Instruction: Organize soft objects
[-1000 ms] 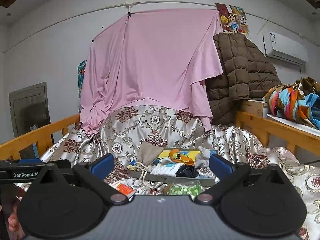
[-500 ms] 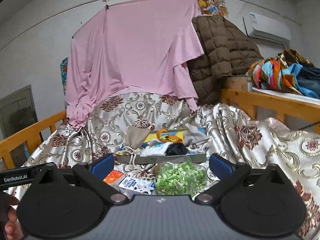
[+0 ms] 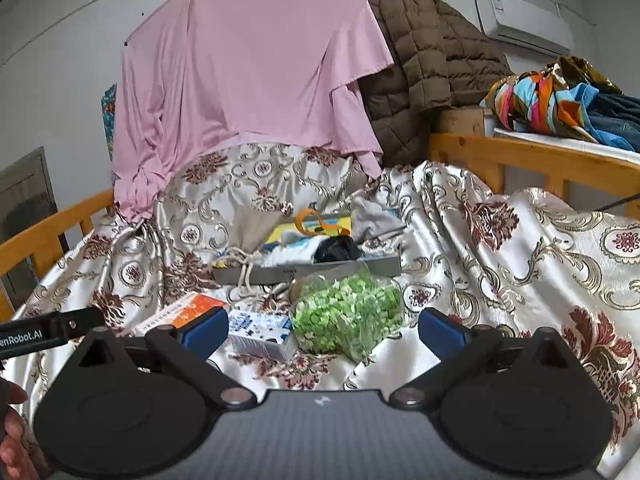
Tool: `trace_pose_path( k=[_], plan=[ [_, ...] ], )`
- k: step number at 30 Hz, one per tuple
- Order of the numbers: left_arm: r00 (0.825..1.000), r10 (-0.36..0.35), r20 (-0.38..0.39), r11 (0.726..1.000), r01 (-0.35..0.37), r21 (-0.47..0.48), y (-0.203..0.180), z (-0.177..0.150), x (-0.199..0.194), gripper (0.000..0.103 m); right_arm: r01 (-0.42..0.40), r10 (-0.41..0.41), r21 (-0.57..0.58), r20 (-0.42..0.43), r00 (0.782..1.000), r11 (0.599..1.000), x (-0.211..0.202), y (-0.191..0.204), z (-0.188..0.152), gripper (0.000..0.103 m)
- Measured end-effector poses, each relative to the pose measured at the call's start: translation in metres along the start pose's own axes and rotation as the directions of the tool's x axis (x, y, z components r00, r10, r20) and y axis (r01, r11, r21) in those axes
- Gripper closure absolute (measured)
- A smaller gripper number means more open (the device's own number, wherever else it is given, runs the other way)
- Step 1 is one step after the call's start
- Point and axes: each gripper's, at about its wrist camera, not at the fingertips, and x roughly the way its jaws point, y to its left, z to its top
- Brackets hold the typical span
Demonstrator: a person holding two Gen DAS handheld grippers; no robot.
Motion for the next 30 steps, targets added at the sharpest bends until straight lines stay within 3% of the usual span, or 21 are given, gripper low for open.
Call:
trace_pose_path(
  k=[17,30],
  plan=[
    [0.994,0.066,-0.091,0.998,-0.064,0.026,-0.002,-0.012,0.028,0.001,0.017,-0.018,-0.02,-0.043,0.999,1.0,0.021,-0.002,-0.014,0.0],
    [0.993,0.055,-0.101,0.994,-0.045,0.096,-0.011,-0.019,0.029,0.001,0.01,-0.01,0.008,-0.067,0.998,1.0,0.034,-0.008,-0.024,0.0]
  ],
)
